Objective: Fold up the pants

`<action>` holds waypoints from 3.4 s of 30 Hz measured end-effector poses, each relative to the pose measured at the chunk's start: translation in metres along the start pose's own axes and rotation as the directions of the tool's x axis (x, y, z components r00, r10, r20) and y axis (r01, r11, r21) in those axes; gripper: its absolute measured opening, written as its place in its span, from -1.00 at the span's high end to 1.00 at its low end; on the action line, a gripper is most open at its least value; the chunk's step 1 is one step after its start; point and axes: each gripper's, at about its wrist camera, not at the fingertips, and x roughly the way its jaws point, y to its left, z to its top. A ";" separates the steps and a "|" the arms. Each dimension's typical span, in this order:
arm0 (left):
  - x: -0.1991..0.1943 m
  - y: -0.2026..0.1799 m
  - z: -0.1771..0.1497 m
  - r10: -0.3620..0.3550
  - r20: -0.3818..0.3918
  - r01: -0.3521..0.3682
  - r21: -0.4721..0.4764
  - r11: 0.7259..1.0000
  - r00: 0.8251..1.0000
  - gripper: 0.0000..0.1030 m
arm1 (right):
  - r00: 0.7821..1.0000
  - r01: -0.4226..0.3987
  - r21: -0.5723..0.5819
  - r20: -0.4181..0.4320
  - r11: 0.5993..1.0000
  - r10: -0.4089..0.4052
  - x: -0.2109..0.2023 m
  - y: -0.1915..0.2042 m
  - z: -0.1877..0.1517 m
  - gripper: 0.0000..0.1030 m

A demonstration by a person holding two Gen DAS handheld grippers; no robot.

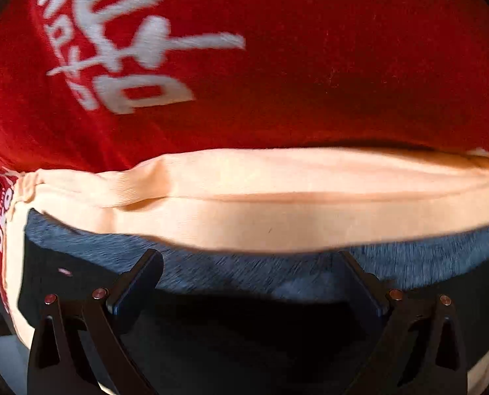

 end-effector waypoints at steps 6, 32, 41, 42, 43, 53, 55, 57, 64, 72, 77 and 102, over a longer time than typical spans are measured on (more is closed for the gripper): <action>-0.032 0.004 -0.055 0.049 -0.011 -0.048 0.068 0.997 0.999 -1.00 | 0.994 -0.086 0.046 -0.057 0.995 0.089 -0.035 -0.012 -0.050 0.09; -0.036 0.040 -0.183 0.152 -0.063 -0.151 0.019 0.988 0.986 -1.00 | 0.997 -0.065 -0.172 -0.060 0.983 0.055 -0.031 0.081 -0.089 -0.03; -0.031 0.047 -0.179 0.140 -0.061 -0.139 0.015 0.990 0.988 -1.00 | 0.997 0.000 -0.269 -0.068 0.963 -0.019 0.004 0.085 -0.086 -0.20; -0.032 0.047 -0.180 0.135 -0.058 -0.134 0.017 0.991 0.989 -1.00 | 0.997 0.014 -0.290 -0.065 0.957 -0.034 0.002 0.088 -0.089 -0.21; -0.031 0.048 -0.180 0.128 -0.055 -0.127 0.016 0.992 0.990 -1.00 | 0.997 0.024 -0.297 -0.059 0.954 -0.044 -0.001 0.090 -0.091 -0.21; -0.026 0.060 -0.177 0.075 -0.082 -0.076 -0.010 0.997 0.994 -1.00 | 0.988 -0.014 -0.106 -0.153 0.994 -0.003 -0.027 0.081 -0.118 -0.22; -0.026 0.060 -0.176 0.069 -0.083 -0.069 -0.002 0.998 0.994 -1.00 | 0.987 -0.024 -0.085 -0.163 0.996 0.009 -0.033 0.084 -0.129 -0.22; -0.025 0.060 -0.175 0.063 -0.092 -0.063 0.003 0.998 0.994 -1.00 | 0.983 -0.038 -0.062 -0.181 0.997 0.026 -0.037 0.086 -0.138 -0.22; -0.031 0.054 -0.165 0.024 -0.118 -0.021 0.025 0.999 0.993 -1.00 | 0.975 -0.049 0.012 -0.214 0.999 0.051 -0.036 0.089 -0.162 -0.22; -0.052 0.016 -0.150 -0.057 -0.107 0.068 0.099 0.993 0.993 -1.00 | 0.979 -0.048 0.099 -0.191 0.994 0.067 -0.047 0.077 -0.165 -0.22; -0.057 -0.012 -0.144 -0.083 -0.106 0.098 0.147 0.984 0.991 -1.00 | 0.979 -0.055 0.154 -0.185 0.987 0.083 -0.048 0.061 -0.167 -0.25; -0.028 -0.133 -0.112 -0.160 -0.082 0.170 0.140 0.975 0.984 -1.00 | 0.876 -0.479 0.501 0.224 0.721 0.426 0.015 -0.064 -0.113 -0.25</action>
